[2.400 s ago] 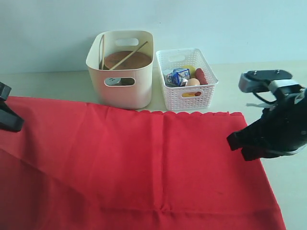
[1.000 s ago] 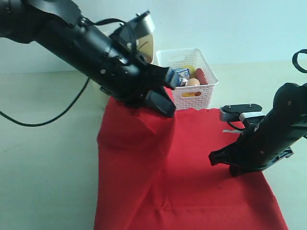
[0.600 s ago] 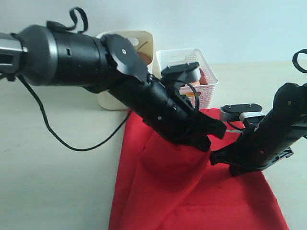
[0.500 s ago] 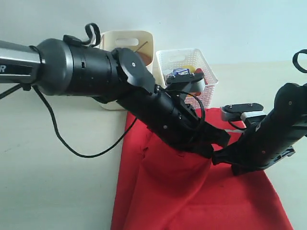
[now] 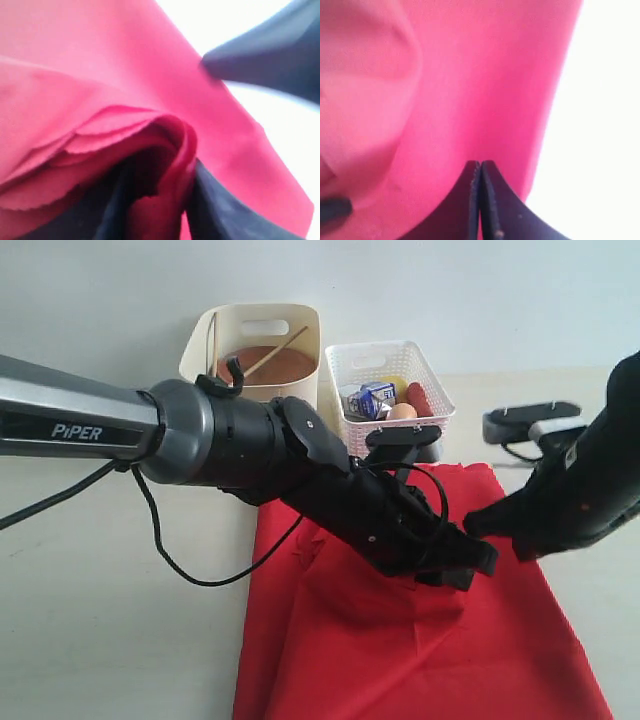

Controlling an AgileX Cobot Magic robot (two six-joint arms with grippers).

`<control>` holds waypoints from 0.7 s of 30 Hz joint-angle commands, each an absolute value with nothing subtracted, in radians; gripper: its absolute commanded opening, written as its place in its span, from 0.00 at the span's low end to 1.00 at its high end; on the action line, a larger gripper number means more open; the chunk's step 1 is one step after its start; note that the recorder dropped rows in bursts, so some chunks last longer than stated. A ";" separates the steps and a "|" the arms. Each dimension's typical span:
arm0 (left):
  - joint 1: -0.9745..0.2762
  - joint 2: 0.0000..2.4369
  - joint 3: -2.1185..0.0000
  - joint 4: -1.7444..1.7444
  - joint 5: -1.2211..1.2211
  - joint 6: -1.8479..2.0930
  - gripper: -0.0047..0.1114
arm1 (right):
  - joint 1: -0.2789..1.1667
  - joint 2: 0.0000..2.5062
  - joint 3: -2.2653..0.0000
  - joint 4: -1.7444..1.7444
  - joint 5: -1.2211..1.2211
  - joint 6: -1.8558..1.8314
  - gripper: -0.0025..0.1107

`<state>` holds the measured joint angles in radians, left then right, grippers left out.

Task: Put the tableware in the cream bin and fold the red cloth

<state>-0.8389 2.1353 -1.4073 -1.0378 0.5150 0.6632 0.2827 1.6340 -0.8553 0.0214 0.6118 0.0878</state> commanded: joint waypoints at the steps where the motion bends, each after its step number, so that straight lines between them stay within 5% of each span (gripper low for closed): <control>1: -0.849 2.132 -1.407 -1.042 0.543 0.676 0.35 | 0.283 1.505 -0.943 -0.117 0.732 0.175 0.02; 4: -0.849 2.132 -1.407 -1.042 0.547 0.676 0.35 | 0.283 1.465 -1.002 -0.220 0.828 0.219 0.02; 8: -0.863 2.132 -1.411 -1.042 0.539 0.687 0.73 | 0.283 1.437 -1.034 -0.328 0.892 0.264 0.02; 9: -0.869 2.127 -1.421 -1.027 0.542 0.706 0.76 | 0.283 1.437 -1.034 -0.341 0.897 0.270 0.02; 21: -0.984 2.083 -1.495 -0.957 0.750 0.749 0.75 | 0.185 1.436 -1.034 -0.355 0.914 0.276 0.02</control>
<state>-0.9514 2.0886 -1.4909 -0.9620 0.7183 0.7273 0.2201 1.4454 -1.0242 -0.3645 0.9128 0.2721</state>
